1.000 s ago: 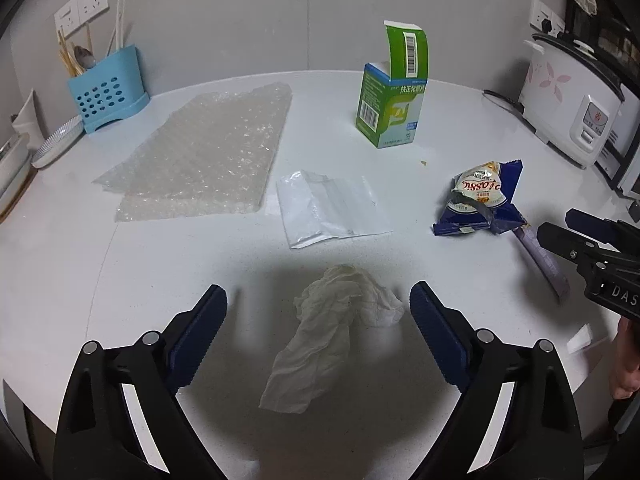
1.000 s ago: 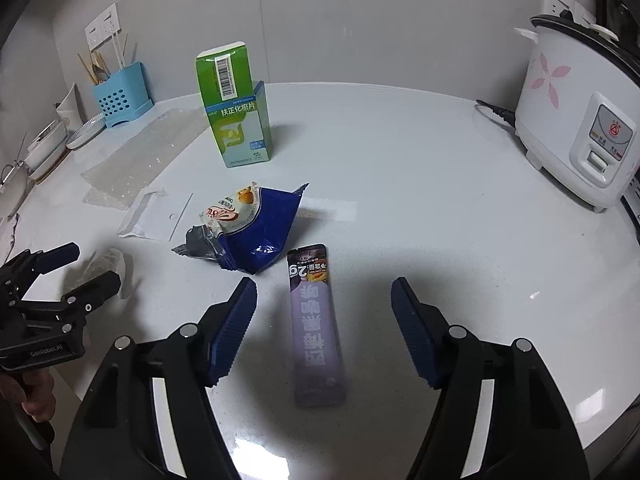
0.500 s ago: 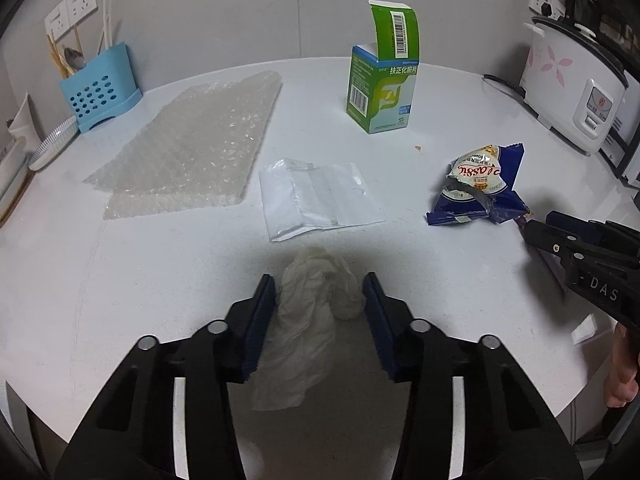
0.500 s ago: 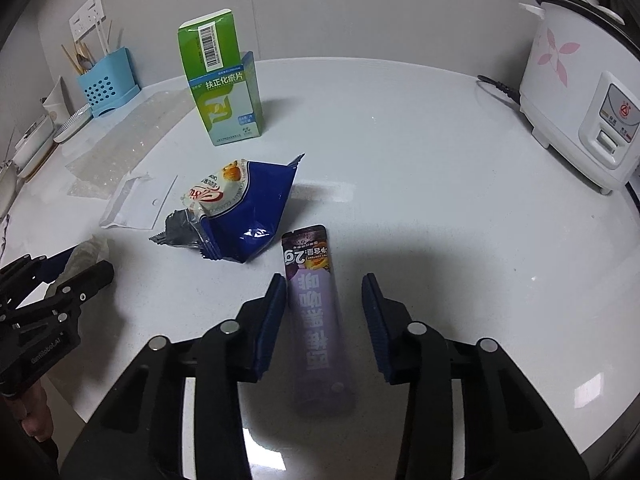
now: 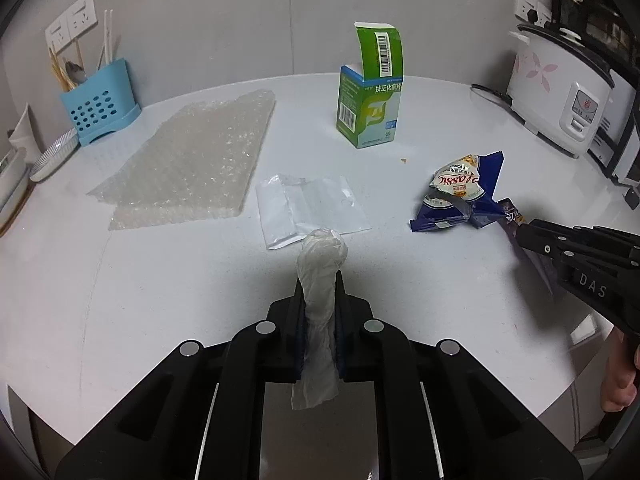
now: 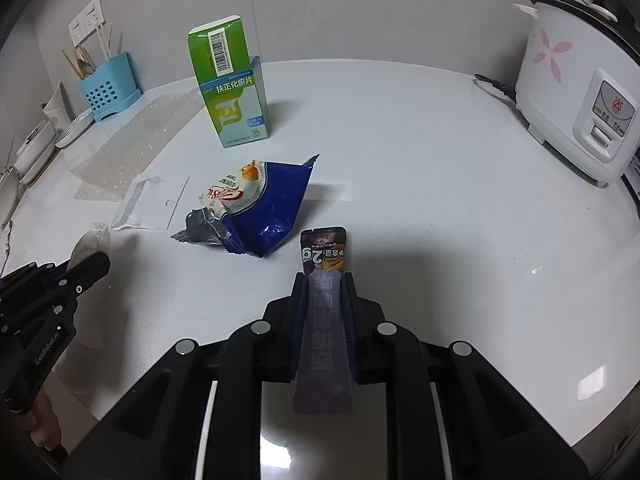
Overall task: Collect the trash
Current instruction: 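Lift the tissue and purple packet and carry both down over the wastebasket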
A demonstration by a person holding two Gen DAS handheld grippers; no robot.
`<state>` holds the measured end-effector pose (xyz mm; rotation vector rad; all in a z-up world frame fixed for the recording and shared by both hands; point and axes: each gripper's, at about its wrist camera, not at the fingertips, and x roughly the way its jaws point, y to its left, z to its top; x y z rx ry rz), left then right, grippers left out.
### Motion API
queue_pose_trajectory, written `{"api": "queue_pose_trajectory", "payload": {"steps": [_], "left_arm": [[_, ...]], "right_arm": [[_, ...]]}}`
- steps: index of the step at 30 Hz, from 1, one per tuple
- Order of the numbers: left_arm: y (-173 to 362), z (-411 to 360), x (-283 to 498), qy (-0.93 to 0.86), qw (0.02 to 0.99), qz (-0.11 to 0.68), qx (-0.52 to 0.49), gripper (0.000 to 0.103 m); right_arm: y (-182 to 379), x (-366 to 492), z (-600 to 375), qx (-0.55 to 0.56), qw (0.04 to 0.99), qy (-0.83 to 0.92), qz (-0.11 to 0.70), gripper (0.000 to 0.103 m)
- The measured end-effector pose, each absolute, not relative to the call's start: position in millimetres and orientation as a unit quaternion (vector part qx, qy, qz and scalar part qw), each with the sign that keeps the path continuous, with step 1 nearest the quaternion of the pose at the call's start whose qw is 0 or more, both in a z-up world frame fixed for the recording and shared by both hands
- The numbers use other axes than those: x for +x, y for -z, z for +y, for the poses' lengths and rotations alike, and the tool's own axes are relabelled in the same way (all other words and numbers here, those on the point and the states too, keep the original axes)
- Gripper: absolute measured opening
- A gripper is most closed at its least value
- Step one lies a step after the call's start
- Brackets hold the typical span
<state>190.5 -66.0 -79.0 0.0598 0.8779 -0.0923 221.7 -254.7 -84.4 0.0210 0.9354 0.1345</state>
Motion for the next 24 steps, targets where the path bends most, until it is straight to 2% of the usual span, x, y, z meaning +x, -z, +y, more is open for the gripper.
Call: {"api": "queue_pose_trajectory", "payload": {"steps": [24], "left_arm": [[52.9,-67.2,134.2,0.045,0.918,0.394,-0.005,0.01]], "right_arm": [[37.5,163.1,-250.5,0.012,0.913,-0.076,0.4,0.016]]}}
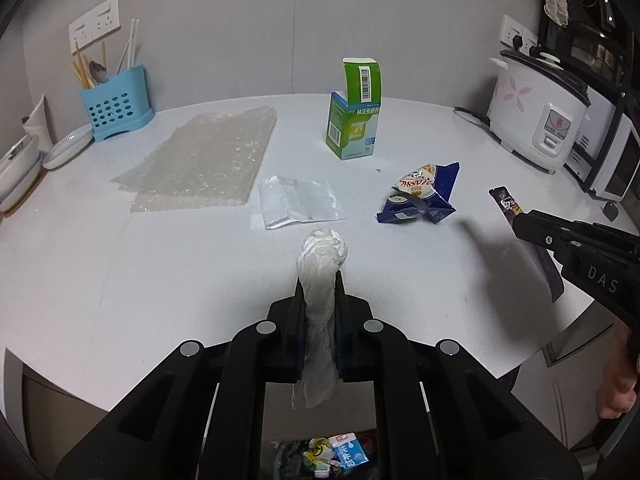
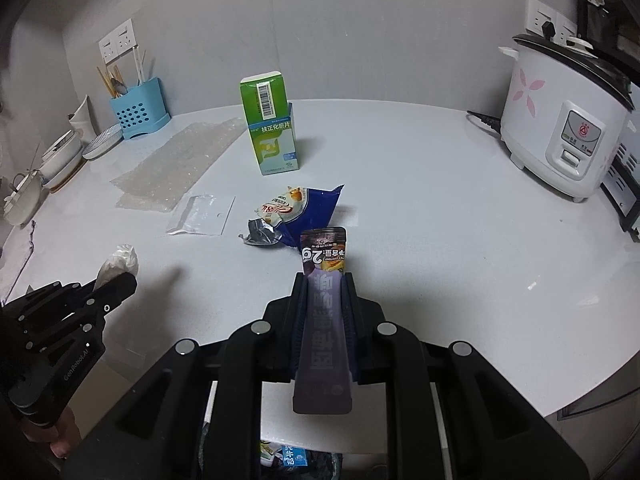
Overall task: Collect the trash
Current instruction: 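Lift the tissue and purple packet and carry both down over the wastebasket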
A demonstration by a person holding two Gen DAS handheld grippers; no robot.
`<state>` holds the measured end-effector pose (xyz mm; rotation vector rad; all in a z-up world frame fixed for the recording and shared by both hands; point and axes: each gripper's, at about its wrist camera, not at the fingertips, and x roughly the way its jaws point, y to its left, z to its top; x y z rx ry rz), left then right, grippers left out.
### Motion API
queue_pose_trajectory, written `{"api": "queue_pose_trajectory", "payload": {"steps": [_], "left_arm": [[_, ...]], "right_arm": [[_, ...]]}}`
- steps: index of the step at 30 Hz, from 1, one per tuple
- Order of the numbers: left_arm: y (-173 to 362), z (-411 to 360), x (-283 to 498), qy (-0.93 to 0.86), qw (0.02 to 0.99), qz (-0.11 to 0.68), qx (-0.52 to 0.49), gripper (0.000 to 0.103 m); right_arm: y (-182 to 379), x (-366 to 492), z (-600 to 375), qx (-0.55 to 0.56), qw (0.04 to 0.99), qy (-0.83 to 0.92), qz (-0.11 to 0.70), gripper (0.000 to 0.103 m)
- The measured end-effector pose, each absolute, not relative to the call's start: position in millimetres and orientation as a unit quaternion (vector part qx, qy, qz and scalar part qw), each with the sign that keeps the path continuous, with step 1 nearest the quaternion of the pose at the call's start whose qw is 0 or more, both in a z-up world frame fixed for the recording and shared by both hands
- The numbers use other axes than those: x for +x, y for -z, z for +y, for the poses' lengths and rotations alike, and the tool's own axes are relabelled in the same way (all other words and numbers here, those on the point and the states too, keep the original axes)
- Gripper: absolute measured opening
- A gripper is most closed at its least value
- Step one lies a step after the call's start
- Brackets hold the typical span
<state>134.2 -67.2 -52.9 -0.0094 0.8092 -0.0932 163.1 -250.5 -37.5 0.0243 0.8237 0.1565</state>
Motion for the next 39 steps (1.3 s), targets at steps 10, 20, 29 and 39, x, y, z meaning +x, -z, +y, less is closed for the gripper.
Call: {"api": "queue_pose_trajectory", "payload": {"steps": [10,20,29,39], "left_arm": [[31.3,-66.6,94.1,0.039,0.926,0.376,-0.017,0.01],[27.7,-67.4,38.2,0.05,0.931,0.359,-0.036,0.01],[49.7,-62.2,-9.5,0.054,0.933,0.354,-0.047,0.01],[70.0,-59.0,-51.6,0.065,0.931,0.355,-0.057,0.01]], "right_arm": [[12.2,119.3,-248.9,0.007,0.922,-0.08,0.378,0.016],[14.8,66.5,-248.9,0.025,0.93,-0.094,0.355,0.016],[40.7,20.2,-250.6,0.054,0.93,-0.11,0.347,0.016],[63.9,-45.6,-231.5,0.038,0.935,-0.127,0.328,0.016]]}}
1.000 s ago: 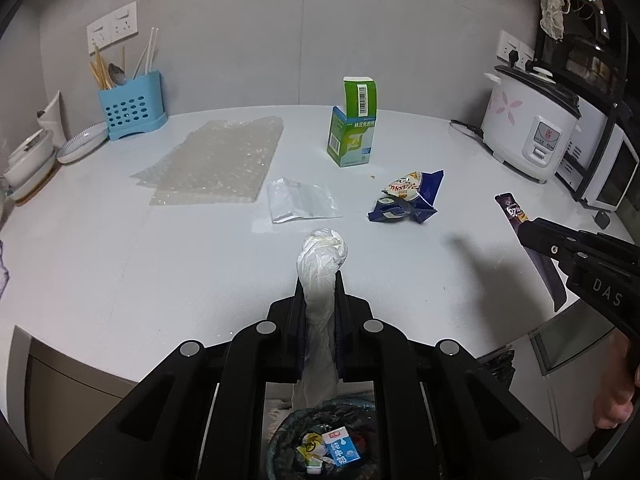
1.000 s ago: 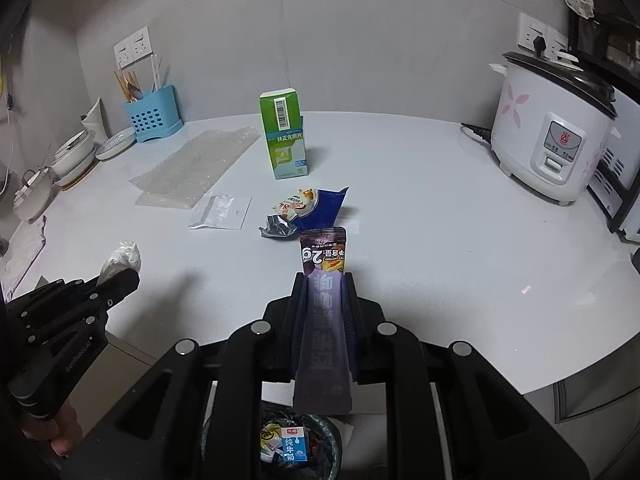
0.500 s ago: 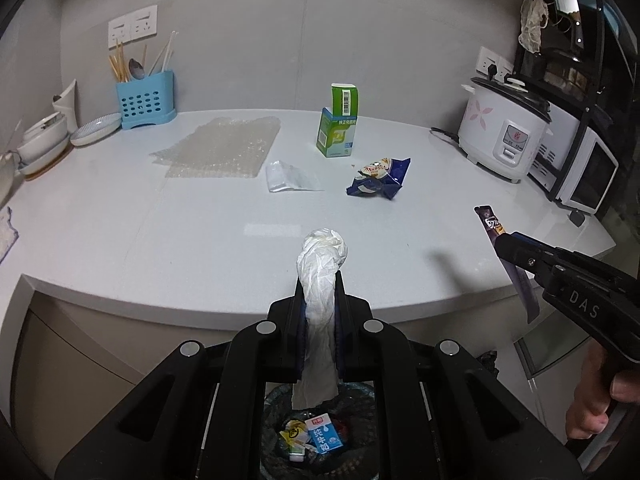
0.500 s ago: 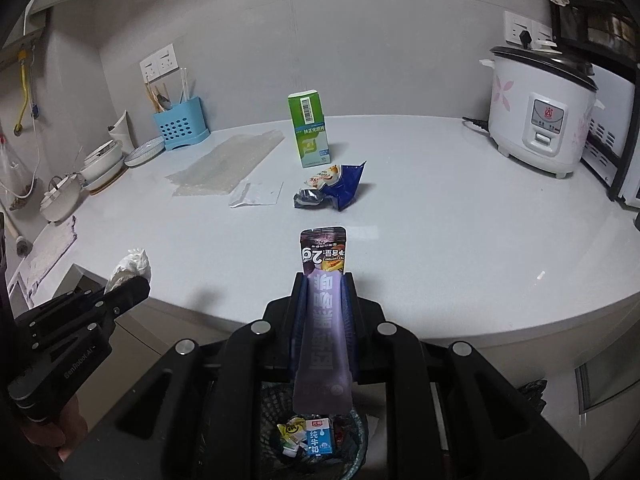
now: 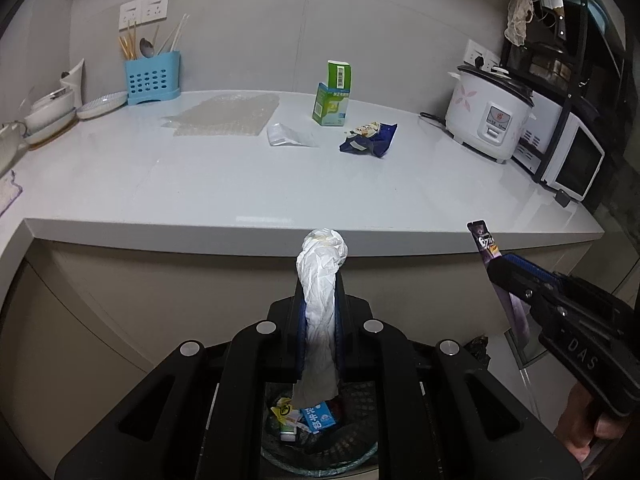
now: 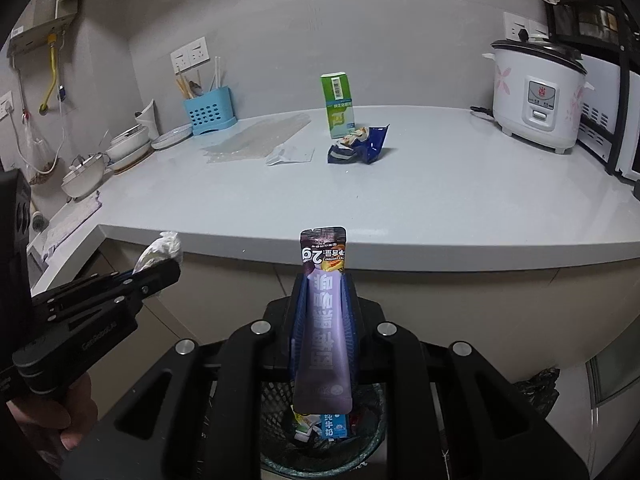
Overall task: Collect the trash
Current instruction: 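Lift the tissue and purple packet and carry both down over the wastebasket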
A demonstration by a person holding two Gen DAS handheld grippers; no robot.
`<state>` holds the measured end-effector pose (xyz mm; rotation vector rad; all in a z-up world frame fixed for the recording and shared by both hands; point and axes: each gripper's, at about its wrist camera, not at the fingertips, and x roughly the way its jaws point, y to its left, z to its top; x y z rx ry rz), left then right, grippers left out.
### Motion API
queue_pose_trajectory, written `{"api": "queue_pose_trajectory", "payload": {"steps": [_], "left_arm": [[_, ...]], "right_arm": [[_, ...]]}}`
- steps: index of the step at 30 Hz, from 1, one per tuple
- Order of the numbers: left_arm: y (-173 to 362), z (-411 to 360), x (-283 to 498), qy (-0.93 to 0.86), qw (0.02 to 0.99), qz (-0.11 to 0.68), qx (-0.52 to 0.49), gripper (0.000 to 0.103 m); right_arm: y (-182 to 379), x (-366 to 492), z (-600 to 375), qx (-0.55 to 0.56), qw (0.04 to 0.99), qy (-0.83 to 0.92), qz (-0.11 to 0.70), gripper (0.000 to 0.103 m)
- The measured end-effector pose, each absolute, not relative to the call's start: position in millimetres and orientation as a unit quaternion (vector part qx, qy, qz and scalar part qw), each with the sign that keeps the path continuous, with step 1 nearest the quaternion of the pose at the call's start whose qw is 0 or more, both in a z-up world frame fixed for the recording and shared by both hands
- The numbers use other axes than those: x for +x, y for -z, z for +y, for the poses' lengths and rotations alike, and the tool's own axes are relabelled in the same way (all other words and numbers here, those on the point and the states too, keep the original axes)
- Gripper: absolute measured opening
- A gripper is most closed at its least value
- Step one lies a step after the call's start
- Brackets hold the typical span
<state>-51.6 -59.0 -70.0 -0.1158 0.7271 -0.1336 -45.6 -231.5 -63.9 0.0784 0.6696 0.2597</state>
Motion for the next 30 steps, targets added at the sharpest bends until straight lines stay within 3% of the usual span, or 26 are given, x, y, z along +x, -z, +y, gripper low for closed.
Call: {"api": "queue_pose_trajectory", "payload": {"steps": [12,30], "left_arm": [[114.2,-66.0,-87.8,0.07,0.922,0.377,-0.055,0.01],[220.9,-66.7,-72.8,0.06,0.9,0.429,-0.052,0.01]], "right_arm": [[116.1,-83.8,-216.2,0.028,0.927,-0.136,0.347,0.016],[217.5,-60.6,-199.7,0.022,0.908,-0.117,0.401,0.016]]}}
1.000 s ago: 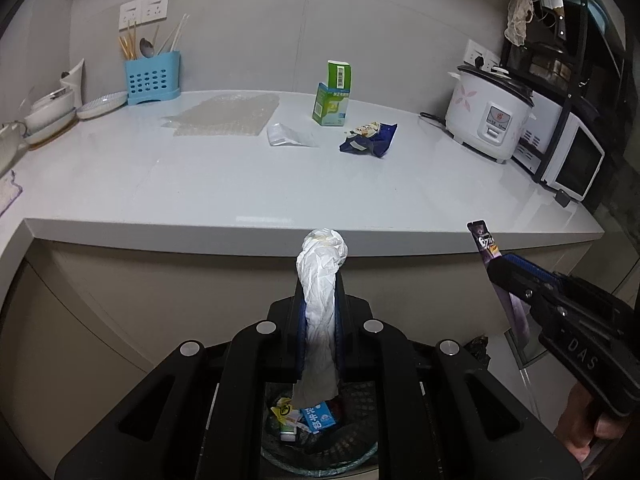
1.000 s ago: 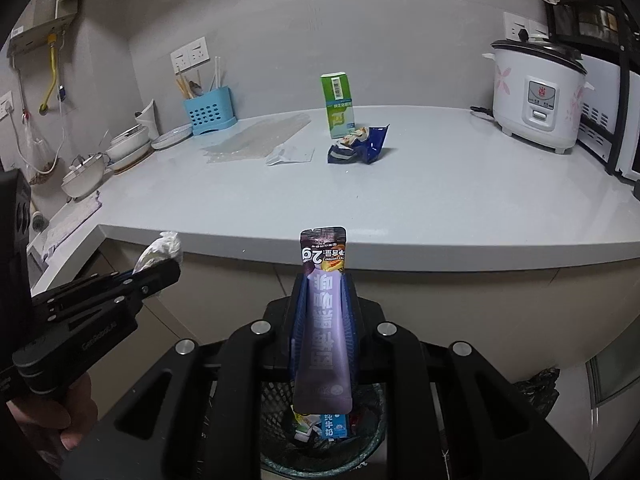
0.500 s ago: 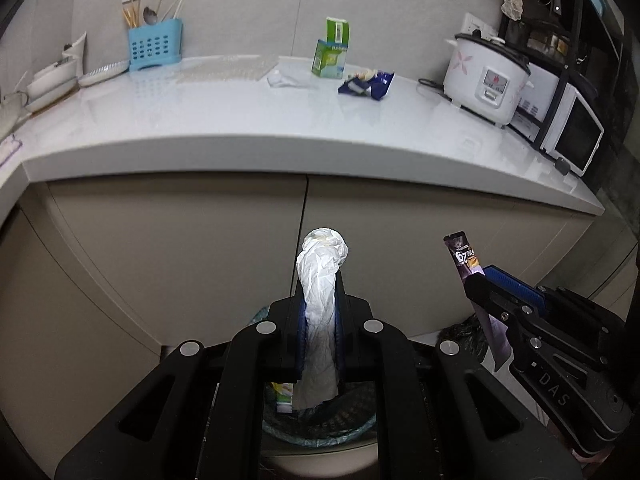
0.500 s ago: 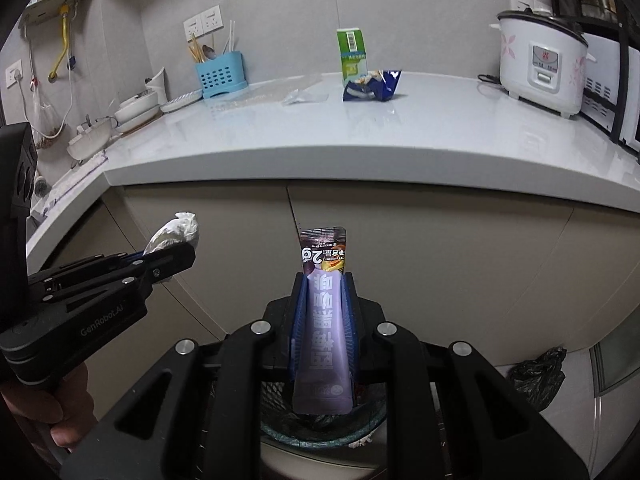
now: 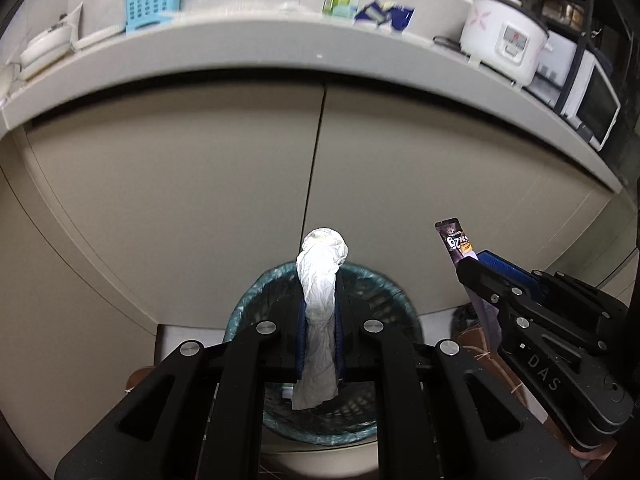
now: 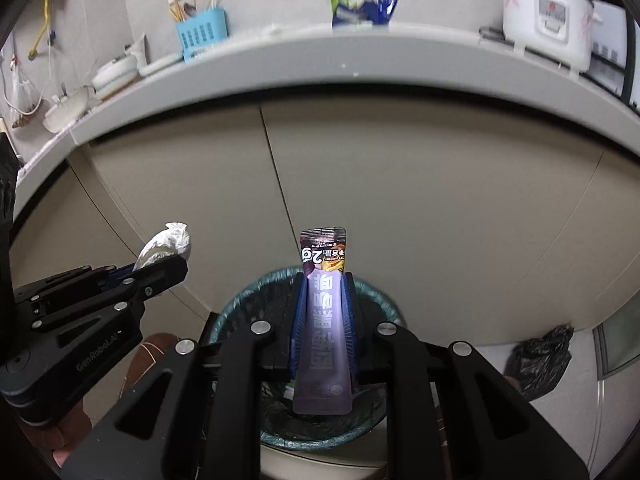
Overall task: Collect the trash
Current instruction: 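Lift the tissue and purple packet and carry both down over the wastebasket, then open the left tool and the right tool to drop tissue and packet in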
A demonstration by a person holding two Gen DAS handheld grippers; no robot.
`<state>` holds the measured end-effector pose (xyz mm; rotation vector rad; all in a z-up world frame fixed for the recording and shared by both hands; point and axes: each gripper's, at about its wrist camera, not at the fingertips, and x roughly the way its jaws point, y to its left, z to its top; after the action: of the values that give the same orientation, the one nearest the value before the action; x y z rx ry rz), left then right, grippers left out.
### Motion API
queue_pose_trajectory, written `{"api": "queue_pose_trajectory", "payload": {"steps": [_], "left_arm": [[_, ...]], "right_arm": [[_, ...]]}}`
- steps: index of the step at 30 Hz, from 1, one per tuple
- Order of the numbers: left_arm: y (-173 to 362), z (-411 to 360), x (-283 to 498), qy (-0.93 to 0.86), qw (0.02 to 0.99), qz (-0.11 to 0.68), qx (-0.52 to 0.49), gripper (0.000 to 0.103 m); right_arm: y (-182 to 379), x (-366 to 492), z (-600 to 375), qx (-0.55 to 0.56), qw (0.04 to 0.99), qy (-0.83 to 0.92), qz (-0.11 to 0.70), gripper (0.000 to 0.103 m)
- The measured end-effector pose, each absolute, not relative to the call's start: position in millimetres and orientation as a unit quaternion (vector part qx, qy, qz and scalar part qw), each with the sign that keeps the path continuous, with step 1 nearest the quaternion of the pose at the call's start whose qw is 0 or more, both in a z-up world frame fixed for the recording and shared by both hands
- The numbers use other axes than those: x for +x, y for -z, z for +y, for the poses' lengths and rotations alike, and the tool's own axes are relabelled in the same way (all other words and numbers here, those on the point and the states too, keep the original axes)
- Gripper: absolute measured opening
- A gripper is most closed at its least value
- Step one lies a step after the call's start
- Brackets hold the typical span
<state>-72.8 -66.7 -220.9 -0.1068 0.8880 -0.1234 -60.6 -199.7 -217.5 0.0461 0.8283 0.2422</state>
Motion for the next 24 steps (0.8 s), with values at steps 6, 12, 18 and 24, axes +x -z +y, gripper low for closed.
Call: {"api": "queue_pose_trajectory", "payload": {"steps": [6,12,18,24], "left_arm": [[263.0,-62.1,-59.9,0.063,0.886,0.454,-0.067,0.01],[302.1,-54.6,-50.1,0.067,0.873,0.479,-0.07,0.01],[327.8,-47.8,-40.9,0.057,0.862,0.499,-0.071,0.01],[340.1,-46.0,-33.9,0.055,0.855,0.513,-0.058,0.01]], "right_arm": [[254.1,-50.1,-185.3,-0.006,0.897,-0.116,0.426,0.016],[290.6,-36.2,-176.0,-0.009,0.881,-0.121,0.457,0.016],[327.8,-12.5,-169.3,-0.008,0.858,-0.125,0.498,0.017],[354.9,1.3,-163.9,-0.012,0.841,-0.125,0.526,0.019]]}}
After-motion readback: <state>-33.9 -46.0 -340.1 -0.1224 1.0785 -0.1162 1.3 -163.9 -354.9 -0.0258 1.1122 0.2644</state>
